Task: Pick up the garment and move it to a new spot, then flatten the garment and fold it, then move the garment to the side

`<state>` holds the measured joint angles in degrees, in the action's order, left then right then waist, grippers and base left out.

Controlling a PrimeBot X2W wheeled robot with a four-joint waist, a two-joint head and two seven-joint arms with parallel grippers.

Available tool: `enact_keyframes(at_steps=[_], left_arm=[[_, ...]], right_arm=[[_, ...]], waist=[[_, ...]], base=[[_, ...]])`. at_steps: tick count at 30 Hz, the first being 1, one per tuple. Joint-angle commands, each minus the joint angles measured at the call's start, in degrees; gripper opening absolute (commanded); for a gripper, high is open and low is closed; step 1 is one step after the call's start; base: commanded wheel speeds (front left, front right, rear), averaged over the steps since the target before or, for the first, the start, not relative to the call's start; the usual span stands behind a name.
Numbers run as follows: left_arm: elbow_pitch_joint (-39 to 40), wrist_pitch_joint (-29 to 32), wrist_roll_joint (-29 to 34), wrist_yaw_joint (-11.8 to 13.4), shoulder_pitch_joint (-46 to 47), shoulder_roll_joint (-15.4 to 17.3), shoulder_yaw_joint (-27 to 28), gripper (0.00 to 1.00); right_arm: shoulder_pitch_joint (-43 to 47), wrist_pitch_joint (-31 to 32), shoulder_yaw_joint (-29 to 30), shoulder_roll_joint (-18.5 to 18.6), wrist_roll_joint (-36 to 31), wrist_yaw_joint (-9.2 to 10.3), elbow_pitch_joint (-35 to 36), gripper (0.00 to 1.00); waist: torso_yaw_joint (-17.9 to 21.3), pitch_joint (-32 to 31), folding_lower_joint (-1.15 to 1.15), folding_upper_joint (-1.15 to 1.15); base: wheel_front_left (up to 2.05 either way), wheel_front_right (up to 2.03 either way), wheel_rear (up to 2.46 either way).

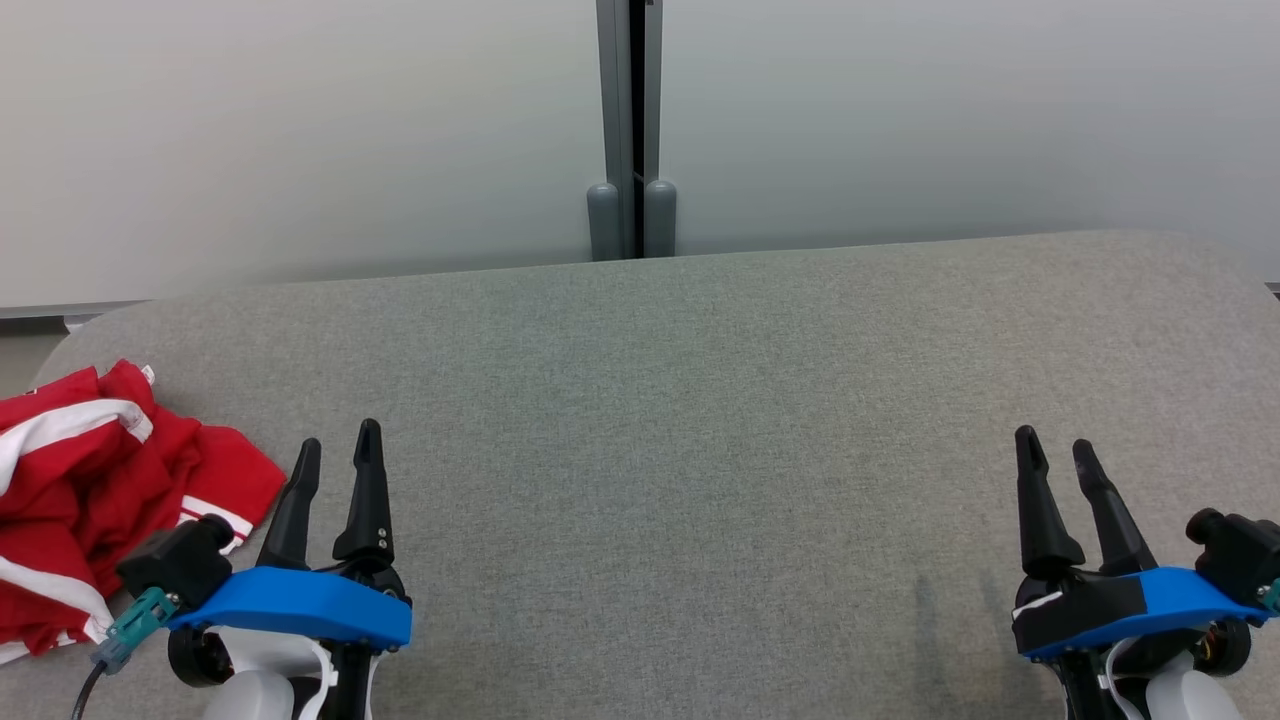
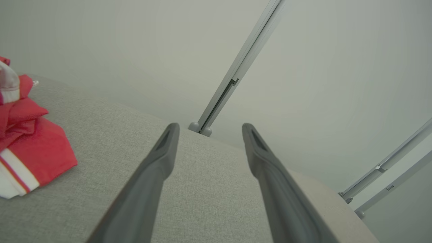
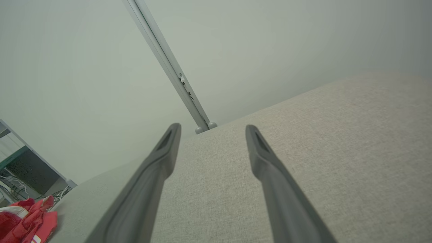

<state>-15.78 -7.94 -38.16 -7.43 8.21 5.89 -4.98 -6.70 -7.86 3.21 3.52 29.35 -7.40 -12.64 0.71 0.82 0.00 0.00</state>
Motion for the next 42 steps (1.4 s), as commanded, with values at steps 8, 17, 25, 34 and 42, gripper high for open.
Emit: enact_keyframes(at_steps=[8,17,25,34,42], left_arm=[[-1.3,-1.5,6.0,-0.1,1.4,1.0,-0.7,1.00],[-3.5,-2.8,10.1,-0.1,1.4,0.7,-1.4,1.00],[-5.7,-3.8,13.1,-0.1,1.4,0.5,-1.9,1.00],[-8.1,-4.9,16.6,0.0,1.4,0.4,-1.6,1.00],[-8.8,-5.8,20.2,0.5,0.7,0.0,-0.2,1.00]], right_arm=[[-1.8,-1.6,-0.4,0.1,-5.7,-0.12,-1.0,1.00],[-1.9,-2.5,-1.0,0.0,-10.3,-0.12,-3.0,1.00],[-1.8,-3.3,-1.5,-0.1,-13.9,-0.13,-4.6,1.00],[-1.4,-4.1,-1.7,-0.3,-17.3,-0.13,-6.1,1.00],[-1.1,-4.4,-1.9,-0.5,-18.9,-0.13,-6.9,1.00]], waist=[[0.2,0.1,0.00,0.00],[0.1,0.1,0.00,0.00],[0.2,0.0,0.00,0.00],[0.1,-0.2,0.00,0.00],[0.3,-0.3,0.00,0.00]], base=[[0.00,0.00,0.00],[0.00,0.00,0.00],[0.00,0.00,0.00],[0.00,0.00,0.00],[0.00,0.00,0.00]])
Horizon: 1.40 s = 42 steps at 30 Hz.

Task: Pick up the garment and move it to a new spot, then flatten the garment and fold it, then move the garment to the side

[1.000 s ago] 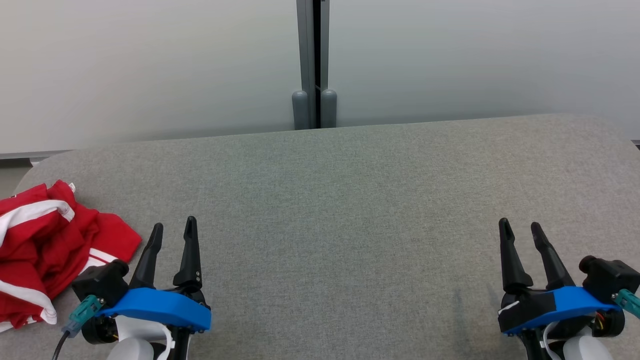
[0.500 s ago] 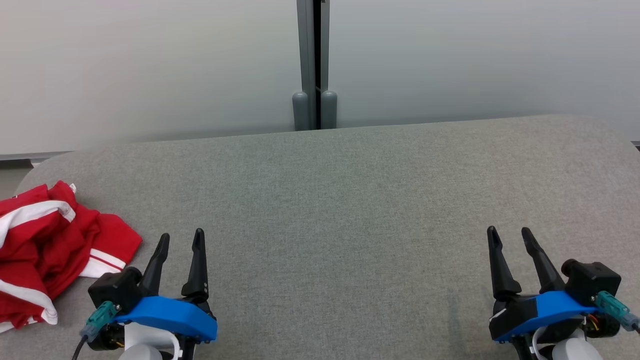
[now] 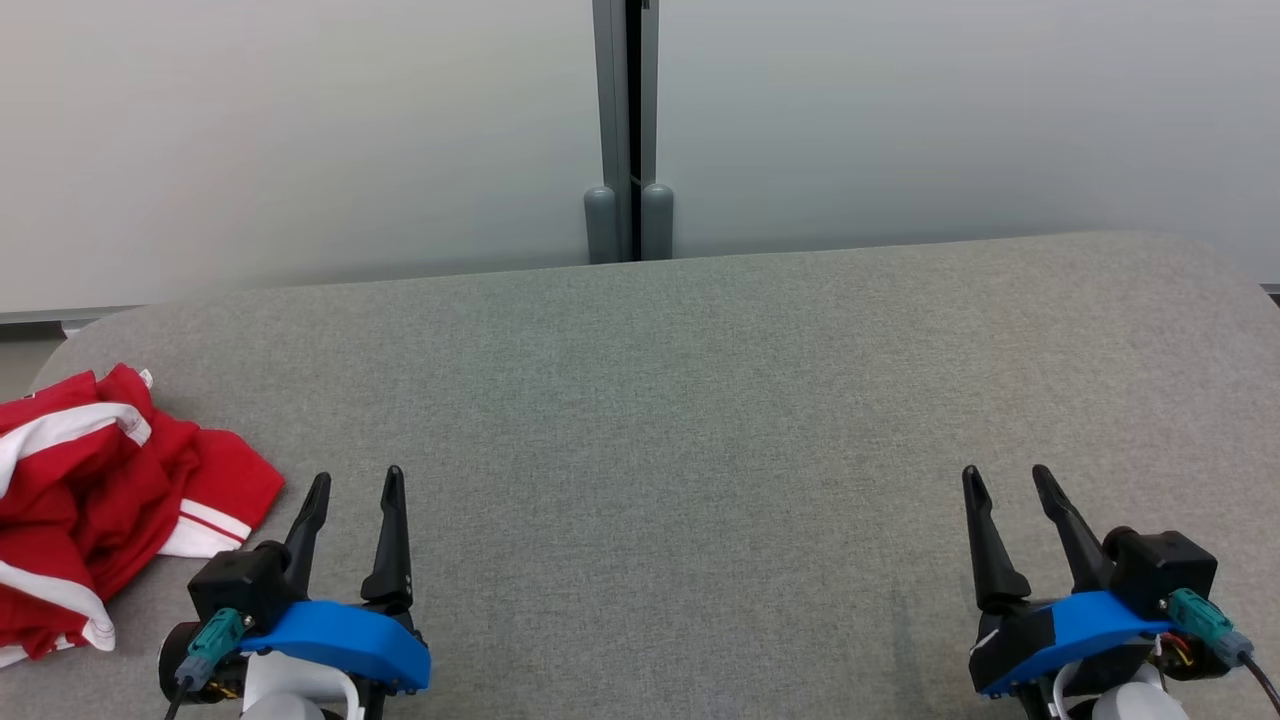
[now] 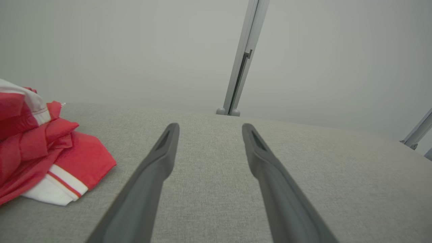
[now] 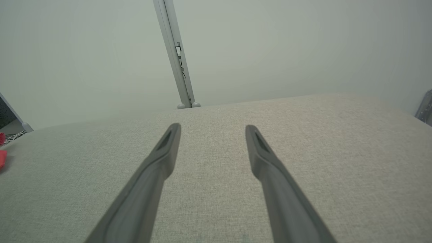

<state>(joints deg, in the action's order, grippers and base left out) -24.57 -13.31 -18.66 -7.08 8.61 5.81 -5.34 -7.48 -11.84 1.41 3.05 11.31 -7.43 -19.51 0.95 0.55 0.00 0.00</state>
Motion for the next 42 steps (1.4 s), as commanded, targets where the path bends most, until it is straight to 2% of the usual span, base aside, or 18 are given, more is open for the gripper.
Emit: enact_keyframes(at_steps=[1,16,32,42], left_arm=[[-0.1,-0.5,1.2,0.2,0.2,0.0,0.2,1.00],[-1.4,-2.0,7.3,0.1,-0.3,-0.4,1.4,1.00],[-2.2,-2.0,7.1,-0.1,0.2,-0.7,2.4,1.00],[-1.2,-2.0,8.3,0.7,1.2,-0.3,3.5,1.00]], right_arm=[[-0.3,-0.4,-0.1,-0.1,-1.0,-0.06,-0.1,1.00],[0.7,-1.3,-0.6,-0.2,-3.5,-0.07,-0.3,1.00],[0.8,-0.9,-0.4,-0.2,-1.0,-0.07,-0.3,1.00],[0.8,-0.4,-0.6,-0.2,-2.0,-0.07,1.9,1.00]], waist=[[0.1,0.0,0.00,0.00],[0.2,-0.4,0.00,0.00],[0.0,0.0,0.00,0.00],[-4.1,0.2,0.00,0.00]], base=[[0.00,0.00,0.00],[0.00,0.00,0.00],[0.00,0.00,0.00],[0.00,0.00,0.00]])
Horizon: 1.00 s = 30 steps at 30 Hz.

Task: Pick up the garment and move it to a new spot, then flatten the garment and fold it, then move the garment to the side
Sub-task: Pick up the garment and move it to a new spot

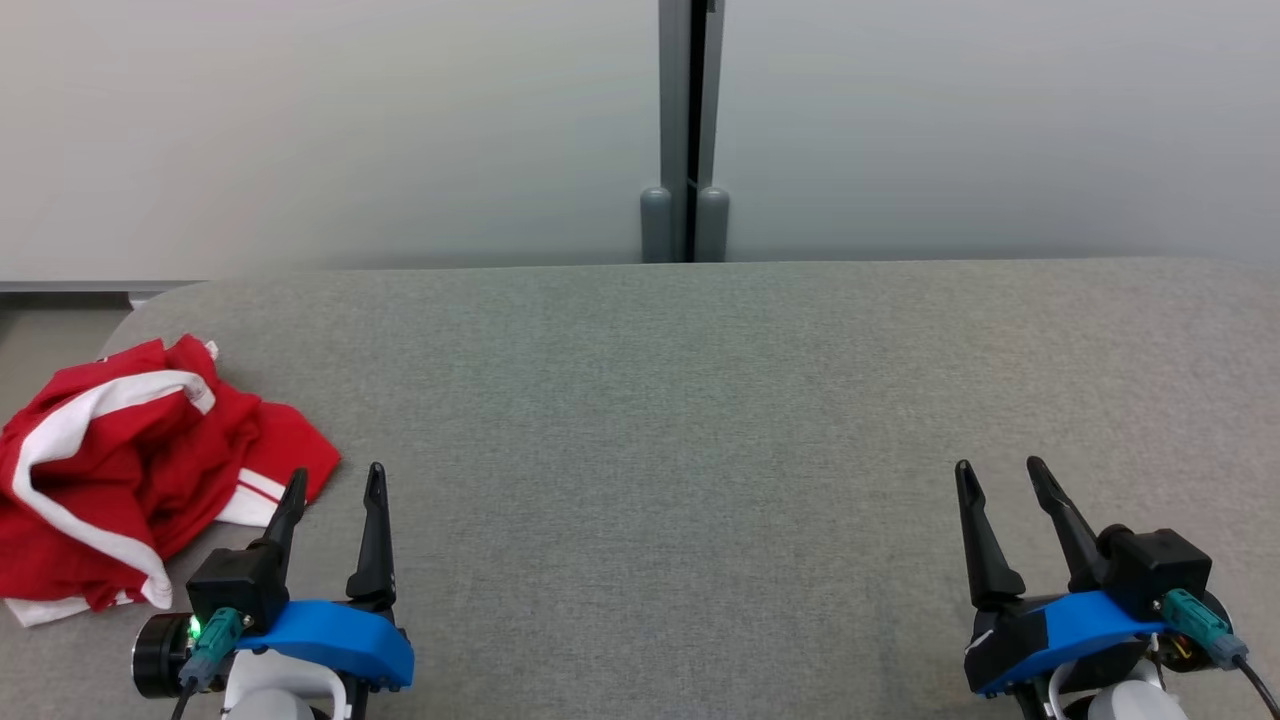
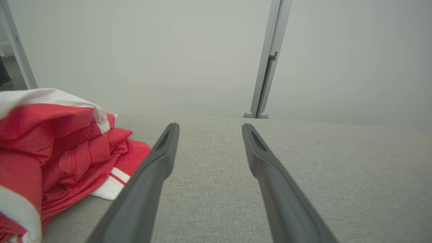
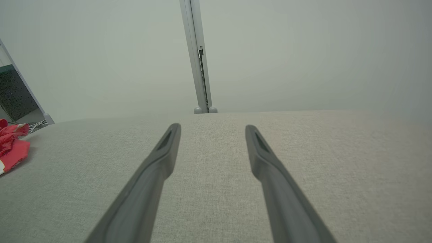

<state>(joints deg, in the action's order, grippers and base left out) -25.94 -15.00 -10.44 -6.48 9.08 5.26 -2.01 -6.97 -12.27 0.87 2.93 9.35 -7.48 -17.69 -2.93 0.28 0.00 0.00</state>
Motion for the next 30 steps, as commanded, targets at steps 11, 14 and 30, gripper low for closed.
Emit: enact_keyframes(at_steps=[11,14,30], left_arm=[[1.4,-0.3,0.8,1.3,0.1,0.7,1.9,1.00],[1.6,-0.3,0.7,1.3,0.0,0.8,2.5,1.00],[2.7,-0.3,0.2,1.3,0.2,0.1,4.5,1.00]], right_arm=[[-0.2,2.1,-2.3,0.0,-1.0,-0.02,3.8,1.00],[-0.2,2.7,-2.9,0.0,-1.2,-0.02,4.9,1.00],[0.4,5.3,-2.9,0.0,-1.4,-0.02,8.3,1.00]], waist=[[-8.7,1.2,0.00,0.00],[-11.0,1.5,0.00,0.00],[-17.8,3.3,0.00,0.00]], base=[[0.00,0.00,0.00],[0.00,0.00,0.00],[0.00,0.00,0.00]])
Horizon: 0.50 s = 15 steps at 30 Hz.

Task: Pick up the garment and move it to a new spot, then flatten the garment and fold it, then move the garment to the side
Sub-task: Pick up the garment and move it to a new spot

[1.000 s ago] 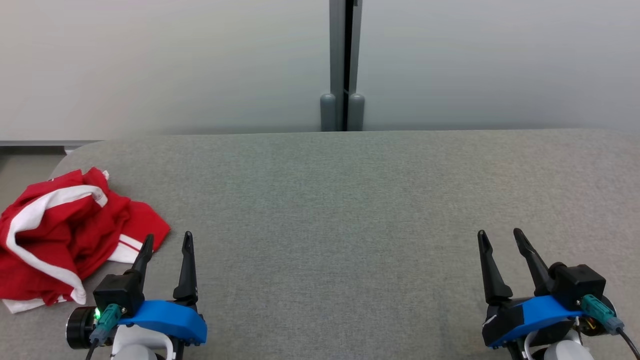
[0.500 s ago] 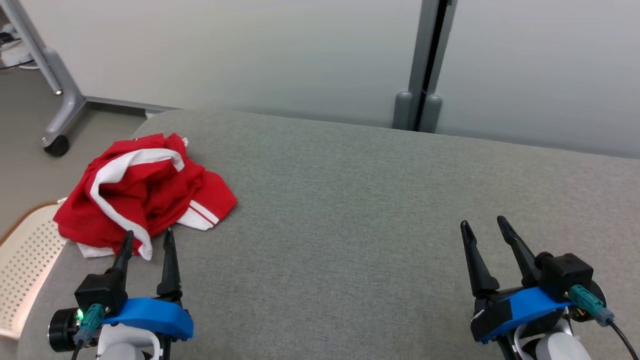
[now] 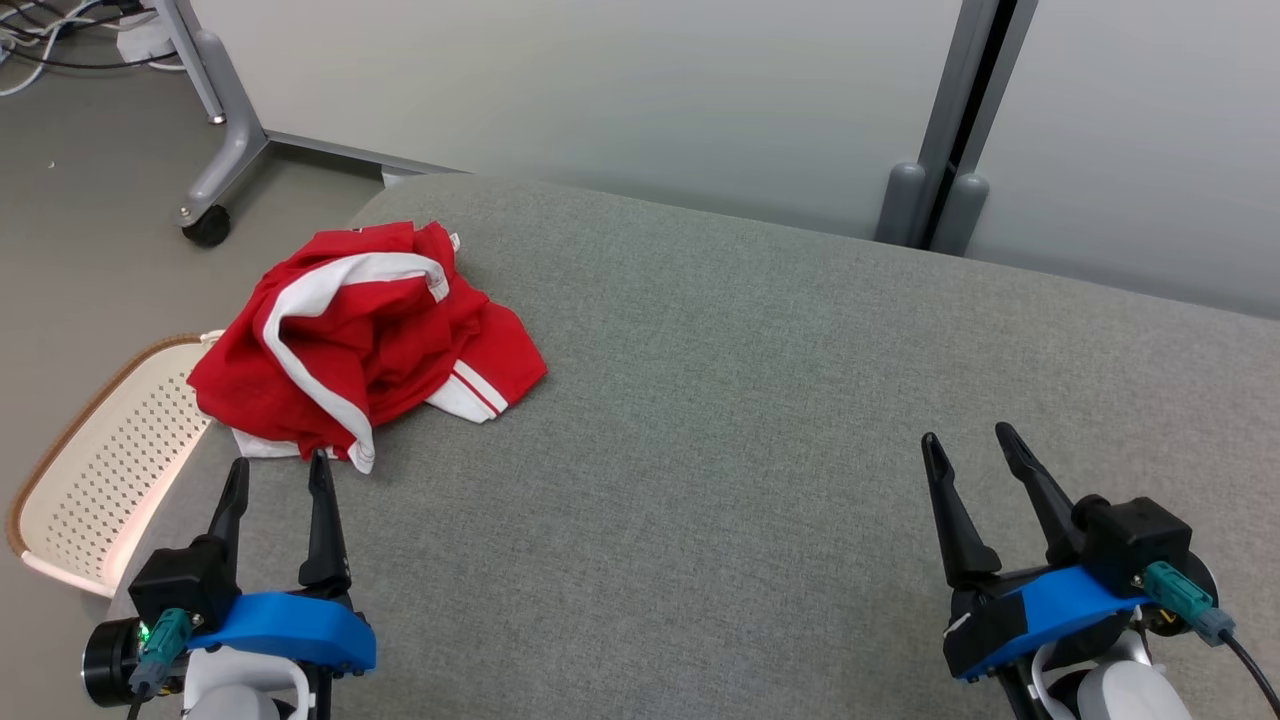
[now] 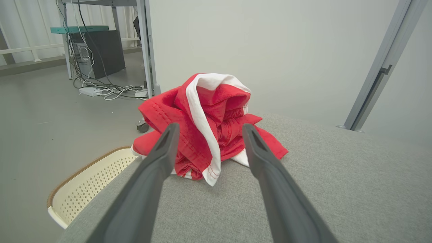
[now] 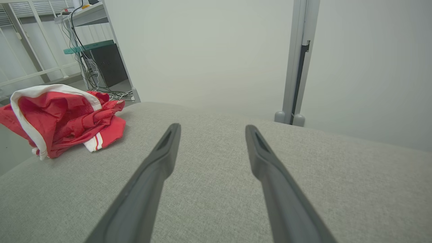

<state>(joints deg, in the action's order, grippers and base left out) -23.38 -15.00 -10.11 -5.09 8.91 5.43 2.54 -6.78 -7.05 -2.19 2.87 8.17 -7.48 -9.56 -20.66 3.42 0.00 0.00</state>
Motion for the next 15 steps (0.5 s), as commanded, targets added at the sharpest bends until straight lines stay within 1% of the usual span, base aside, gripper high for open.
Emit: enact_keyframes(at_steps=[1,9,11,15], left_arm=[[0.3,-0.3,-0.2,0.0,0.6,-0.2,0.1,1.00],[-0.2,-0.3,-1.2,-0.4,4.3,-0.6,1.9,1.00],[-2.3,-0.2,-2.2,-0.5,5.9,-0.6,2.4,1.00],[-8.0,0.0,-4.0,-0.8,10.8,0.6,3.6,1.00]], right_arm=[[0.1,0.2,0.1,0.1,-0.3,-0.02,0.3,1.00],[-1.9,1.5,0.2,1.1,-0.8,-0.02,2.4,1.00],[-2.7,2.1,0.4,1.5,-1.2,-0.02,3.4,1.00],[-3.9,3.3,0.6,2.6,-1.3,-0.02,5.2,1.00]], waist=[[-0.1,0.4,0.00,0.00],[1.0,4.7,0.00,0.00],[1.4,6.6,0.00,0.00],[2.0,10.2,0.00,0.00]], base=[[0.00,0.00,0.00],[0.00,0.00,0.00],[0.00,0.00,0.00],[0.00,0.00,0.00]])
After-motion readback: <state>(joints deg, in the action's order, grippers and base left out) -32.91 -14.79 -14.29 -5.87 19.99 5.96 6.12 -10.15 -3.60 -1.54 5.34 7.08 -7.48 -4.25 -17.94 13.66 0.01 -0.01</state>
